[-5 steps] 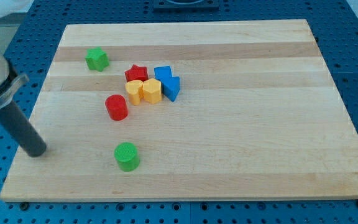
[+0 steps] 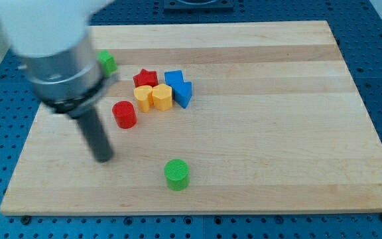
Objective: Push the green star towards the bottom right
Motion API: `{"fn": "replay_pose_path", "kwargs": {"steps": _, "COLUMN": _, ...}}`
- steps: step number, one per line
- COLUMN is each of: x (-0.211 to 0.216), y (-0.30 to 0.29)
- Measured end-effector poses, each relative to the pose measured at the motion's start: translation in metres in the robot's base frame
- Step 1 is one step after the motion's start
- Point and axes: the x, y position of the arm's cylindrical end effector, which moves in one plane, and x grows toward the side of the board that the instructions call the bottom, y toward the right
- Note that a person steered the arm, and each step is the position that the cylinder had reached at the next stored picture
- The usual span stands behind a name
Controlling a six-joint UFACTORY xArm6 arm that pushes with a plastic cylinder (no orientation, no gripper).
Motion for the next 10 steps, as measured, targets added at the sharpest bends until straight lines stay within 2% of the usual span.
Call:
{"fn": "replay_pose_path", "kwargs": {"steps": 1, "x": 0.036, "y": 0.033}}
{"fn": "replay_pose_path", "kwargs": {"steps": 2, "x": 0.049, "y": 0.119}}
{"fn": "replay_pose_path", "kwargs": {"steps": 3, "x": 0.033, "y": 0.221}}
{"fn": "replay_pose_path", "kwargs": {"steps": 4, "x": 0.027, "y": 0.269}}
{"fn": "replay_pose_path", "kwargs": {"steps": 5, "x": 0.037, "y": 0.218}}
{"fn": "replay_pose_path", "kwargs": {"steps": 6, "x": 0.020, "y": 0.140}}
{"fn": "replay_pose_path", "kwargs": {"steps": 7, "x": -0.018, "y": 0.116}}
{"fn": "replay_pose_path", "kwargs": {"steps": 8, "x": -0.038, "y": 0.172}}
{"fn": "replay_pose_path", "kwargs": {"steps": 9, "x": -0.038, "y": 0.246}}
{"fn": "replay_pose_path", "kwargs": {"steps": 10, "x": -0.029, "y": 0.285}}
